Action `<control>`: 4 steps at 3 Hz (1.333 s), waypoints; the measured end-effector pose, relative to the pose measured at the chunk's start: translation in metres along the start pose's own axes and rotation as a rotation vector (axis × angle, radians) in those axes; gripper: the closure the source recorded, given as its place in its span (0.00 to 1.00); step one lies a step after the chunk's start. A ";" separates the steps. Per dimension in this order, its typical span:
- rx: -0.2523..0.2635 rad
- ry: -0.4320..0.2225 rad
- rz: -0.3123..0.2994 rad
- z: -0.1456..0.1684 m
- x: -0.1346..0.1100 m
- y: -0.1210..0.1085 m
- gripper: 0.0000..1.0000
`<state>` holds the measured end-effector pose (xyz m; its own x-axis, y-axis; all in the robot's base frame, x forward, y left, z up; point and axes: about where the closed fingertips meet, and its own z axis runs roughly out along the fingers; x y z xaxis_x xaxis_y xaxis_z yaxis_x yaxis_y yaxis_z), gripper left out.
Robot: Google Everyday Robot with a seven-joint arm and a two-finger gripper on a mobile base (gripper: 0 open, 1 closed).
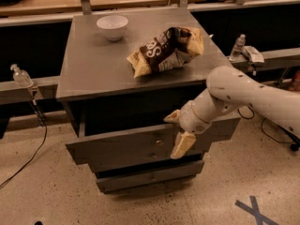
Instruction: Open top drawer
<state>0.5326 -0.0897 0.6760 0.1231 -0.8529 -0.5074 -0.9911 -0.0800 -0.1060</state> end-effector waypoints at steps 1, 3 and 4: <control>-0.042 0.033 -0.004 0.018 0.005 0.002 0.56; -0.042 0.033 -0.004 0.009 -0.001 0.001 0.73; -0.042 0.033 -0.005 0.006 -0.002 0.000 0.68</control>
Offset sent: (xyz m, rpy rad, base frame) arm -0.0323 -0.0069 0.0004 0.0840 0.0554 0.0101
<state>0.5323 -0.0848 0.6719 0.1266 -0.8690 -0.4783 -0.9919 -0.1048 -0.0720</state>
